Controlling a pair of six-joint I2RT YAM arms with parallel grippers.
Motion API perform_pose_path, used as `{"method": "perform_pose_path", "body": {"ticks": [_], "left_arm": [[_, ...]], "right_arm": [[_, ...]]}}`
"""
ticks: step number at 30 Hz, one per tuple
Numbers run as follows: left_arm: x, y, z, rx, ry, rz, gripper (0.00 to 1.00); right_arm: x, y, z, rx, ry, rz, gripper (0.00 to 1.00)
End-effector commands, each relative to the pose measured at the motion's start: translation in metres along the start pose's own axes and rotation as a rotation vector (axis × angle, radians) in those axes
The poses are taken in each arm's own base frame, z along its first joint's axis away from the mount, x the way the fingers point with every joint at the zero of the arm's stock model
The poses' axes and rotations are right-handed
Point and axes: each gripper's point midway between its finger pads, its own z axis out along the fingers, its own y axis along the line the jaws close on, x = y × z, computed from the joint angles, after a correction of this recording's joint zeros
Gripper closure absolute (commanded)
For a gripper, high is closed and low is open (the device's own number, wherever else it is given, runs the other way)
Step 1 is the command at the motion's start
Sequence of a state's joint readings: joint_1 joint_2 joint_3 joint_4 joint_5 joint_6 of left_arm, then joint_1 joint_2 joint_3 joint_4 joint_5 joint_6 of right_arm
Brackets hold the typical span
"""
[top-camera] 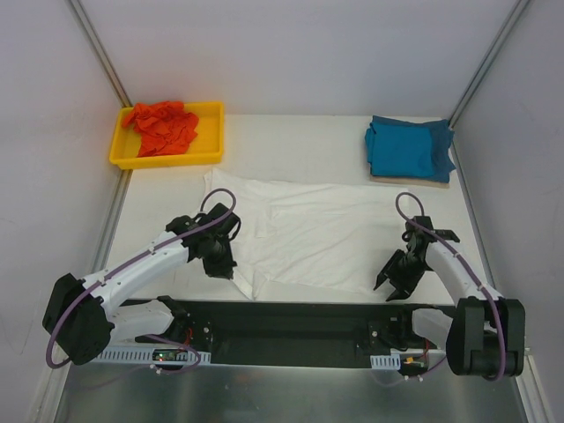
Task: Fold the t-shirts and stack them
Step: Fold the tshirt
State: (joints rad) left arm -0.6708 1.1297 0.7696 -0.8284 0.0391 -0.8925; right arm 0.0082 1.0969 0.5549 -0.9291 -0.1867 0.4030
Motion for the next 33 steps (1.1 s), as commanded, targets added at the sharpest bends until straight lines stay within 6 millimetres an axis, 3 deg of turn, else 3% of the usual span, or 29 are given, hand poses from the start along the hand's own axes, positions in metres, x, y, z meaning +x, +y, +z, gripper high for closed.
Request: {"method": "perform_pose_path", "body": {"ticks": [1,14,22,24,28,33], "left_arm": [[-0.011,-0.001,-0.009,-0.012,-0.036,-0.002,1.00],[-0.019,-0.001,-0.003,-0.044,-0.018,-0.017,1.00],[-0.018,0.001,-0.003,-0.049,-0.017,-0.037,1.00],[-0.019,0.002,-0.003,-0.049,-0.020,-0.040,1.00],[-0.022,-0.001,-0.006,-0.039,-0.027,-0.040,1.00],[-0.024,-0.004,-0.010,-0.016,-0.036,-0.052,1.00]], "right_arm": [[-0.001,-0.005,0.005,0.059,0.013,-0.047,0.52],[-0.035,-0.003,0.008,0.150,-0.060,-0.089,0.54],[-0.038,0.003,0.019,0.139,-0.022,-0.104,0.58],[-0.038,0.004,0.020,0.139,-0.020,-0.112,0.62],[-0.034,0.010,0.021,0.097,0.002,-0.131,0.83],[-0.034,0.009,0.012,0.103,0.004,-0.154,0.88]]}}
